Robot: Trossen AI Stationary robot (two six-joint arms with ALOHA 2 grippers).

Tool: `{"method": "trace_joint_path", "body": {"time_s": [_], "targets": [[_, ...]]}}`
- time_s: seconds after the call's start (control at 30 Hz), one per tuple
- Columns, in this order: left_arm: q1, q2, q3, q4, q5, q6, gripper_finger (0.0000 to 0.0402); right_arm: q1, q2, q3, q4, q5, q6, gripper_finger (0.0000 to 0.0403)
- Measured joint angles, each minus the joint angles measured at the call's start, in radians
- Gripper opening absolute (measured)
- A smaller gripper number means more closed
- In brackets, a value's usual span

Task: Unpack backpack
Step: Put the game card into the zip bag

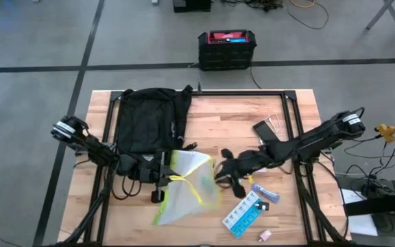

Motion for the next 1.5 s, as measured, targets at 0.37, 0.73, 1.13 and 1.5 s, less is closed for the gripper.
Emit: {"method": "trace_joint_path", "body": {"time_s": [0.37, 0.73, 1.13, 1.5], "targets": [[0.034, 0.145, 0.154, -0.046, -0.003, -0.074, 0.0000, 0.021, -0.030, 0.069, -0.142, 0.065, -0.092, 0.0008], [0.063, 0.091, 0.209, -0.041, -0.015, 0.004, 0.0000, 0.096, -0.239, 0.129, -0.736, 0.310, 0.004, 0.0002], [0.127, 0.134, 0.202, -0.071, 0.000, -0.144, 0.0000, 0.038, -0.273, -0.014, -0.987, 0.303, 0.130, 0.0122], [0.087, 0.136, 0.200, -0.208, 0.008, -0.226, 0.0000, -0.061, -0.260, -0.151, -0.874, 0.212, 0.073, 0.0337]]}}
